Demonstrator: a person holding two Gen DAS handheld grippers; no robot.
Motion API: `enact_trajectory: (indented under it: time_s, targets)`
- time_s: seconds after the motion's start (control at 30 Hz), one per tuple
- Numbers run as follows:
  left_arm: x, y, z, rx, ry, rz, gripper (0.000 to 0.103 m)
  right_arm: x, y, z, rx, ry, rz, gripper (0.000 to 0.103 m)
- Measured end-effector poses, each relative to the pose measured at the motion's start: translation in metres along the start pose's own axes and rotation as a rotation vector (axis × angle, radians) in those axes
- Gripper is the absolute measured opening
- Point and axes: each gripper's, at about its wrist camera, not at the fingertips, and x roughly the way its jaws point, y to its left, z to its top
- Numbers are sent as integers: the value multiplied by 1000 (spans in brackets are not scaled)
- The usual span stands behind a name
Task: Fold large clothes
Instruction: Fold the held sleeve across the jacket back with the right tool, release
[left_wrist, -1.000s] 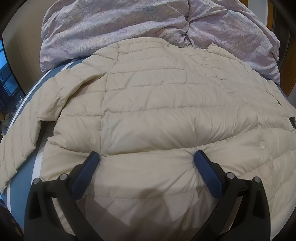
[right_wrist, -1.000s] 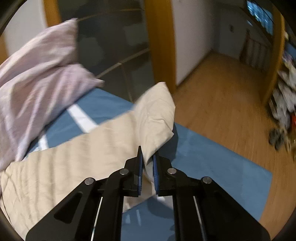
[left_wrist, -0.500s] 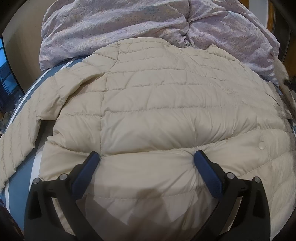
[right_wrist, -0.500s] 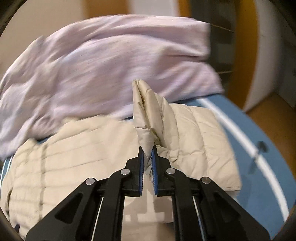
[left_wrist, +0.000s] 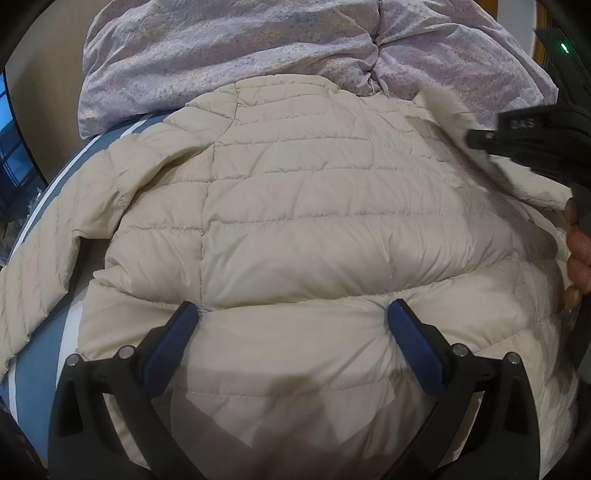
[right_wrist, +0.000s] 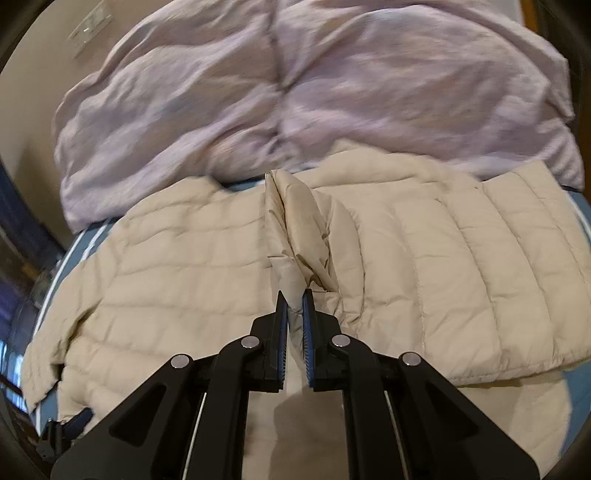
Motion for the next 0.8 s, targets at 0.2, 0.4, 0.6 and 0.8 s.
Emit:
enact_trajectory:
  time_s: [0.2, 0.4, 0.6, 0.8]
  targets:
    - [-1, 4, 0, -20, -8, -28, 101, 2, 45, -6, -63, 26, 107, 8]
    - [-2, 7, -1, -36, -14, -51, 101, 1, 69, -12, -105, 70, 176, 11]
    - [-2, 6, -1, -28, -10, -40, 101, -34, 64, -7, -130, -24, 198, 68]
    - [-2, 6, -2, -23, -7, -34, 101, -26, 13, -2, -27, -56, -78, 68]
